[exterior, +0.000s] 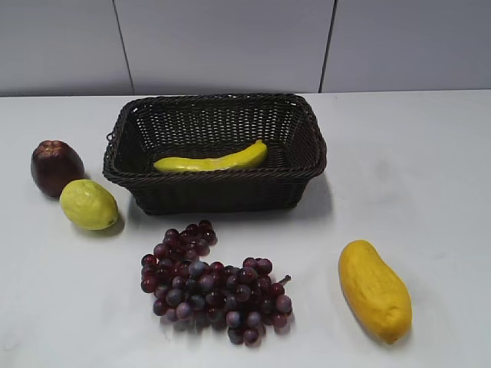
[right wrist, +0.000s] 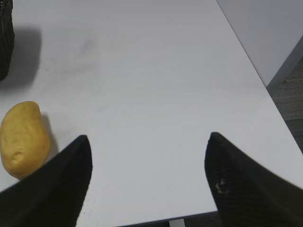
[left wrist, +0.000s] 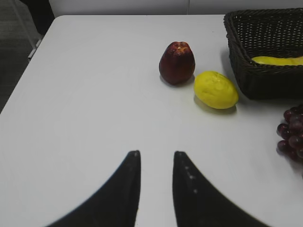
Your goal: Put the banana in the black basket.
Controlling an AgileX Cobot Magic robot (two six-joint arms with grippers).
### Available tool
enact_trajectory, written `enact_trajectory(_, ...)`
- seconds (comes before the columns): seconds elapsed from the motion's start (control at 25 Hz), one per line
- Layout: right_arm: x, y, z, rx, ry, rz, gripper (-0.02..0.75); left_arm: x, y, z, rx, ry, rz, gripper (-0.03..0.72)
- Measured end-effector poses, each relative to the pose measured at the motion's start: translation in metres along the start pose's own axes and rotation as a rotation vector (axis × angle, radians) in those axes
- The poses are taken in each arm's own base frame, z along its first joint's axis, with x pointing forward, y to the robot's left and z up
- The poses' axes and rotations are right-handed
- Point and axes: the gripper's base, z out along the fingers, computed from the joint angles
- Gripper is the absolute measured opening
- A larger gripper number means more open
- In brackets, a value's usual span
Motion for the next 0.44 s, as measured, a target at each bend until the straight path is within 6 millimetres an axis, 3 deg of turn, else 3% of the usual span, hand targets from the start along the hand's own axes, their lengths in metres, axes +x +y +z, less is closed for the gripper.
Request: enact_trajectory(0.44,0.0000,0.0000,0.0000,0.000,0.000,0.000,0.591,0.0000,0.0000,0.0000,0.000,0.000,0.000,0.229)
